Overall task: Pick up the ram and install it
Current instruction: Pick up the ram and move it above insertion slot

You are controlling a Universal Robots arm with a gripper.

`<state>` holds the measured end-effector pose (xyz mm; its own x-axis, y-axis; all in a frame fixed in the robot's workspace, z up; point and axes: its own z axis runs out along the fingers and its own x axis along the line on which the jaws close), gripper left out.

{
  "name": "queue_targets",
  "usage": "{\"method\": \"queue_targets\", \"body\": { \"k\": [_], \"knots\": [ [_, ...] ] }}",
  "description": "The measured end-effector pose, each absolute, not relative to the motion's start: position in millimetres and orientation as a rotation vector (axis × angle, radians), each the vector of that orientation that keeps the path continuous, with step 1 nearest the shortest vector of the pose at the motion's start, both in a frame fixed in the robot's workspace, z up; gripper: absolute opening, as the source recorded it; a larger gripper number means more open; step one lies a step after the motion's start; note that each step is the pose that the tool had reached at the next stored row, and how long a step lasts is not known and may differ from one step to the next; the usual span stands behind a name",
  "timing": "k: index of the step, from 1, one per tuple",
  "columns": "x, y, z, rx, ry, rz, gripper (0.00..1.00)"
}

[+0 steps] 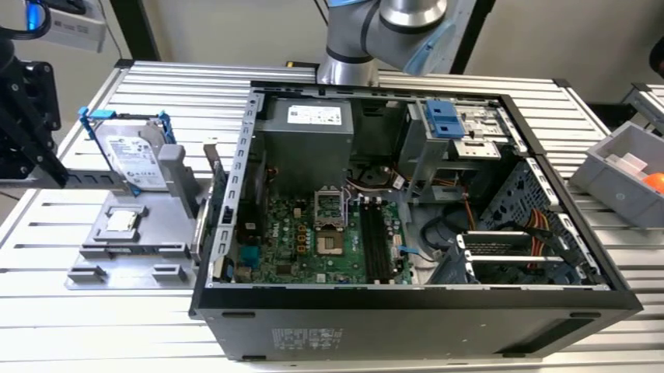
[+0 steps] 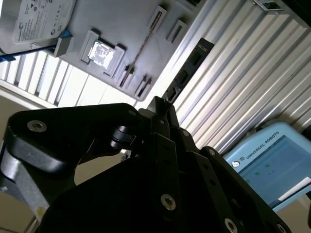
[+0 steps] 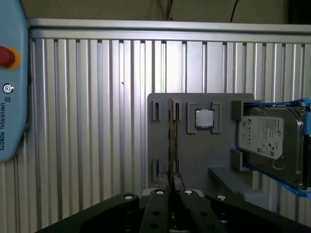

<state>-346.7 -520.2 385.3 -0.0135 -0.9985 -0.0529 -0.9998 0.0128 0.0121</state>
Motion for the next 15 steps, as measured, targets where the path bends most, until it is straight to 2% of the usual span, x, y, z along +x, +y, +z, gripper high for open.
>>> {"method": "queue_targets", "body": {
  "k": [15],
  "knots": [
    [-344.0,-519.8,389.4,-2.186,2.215,0.072,0.0]
  ]
}}
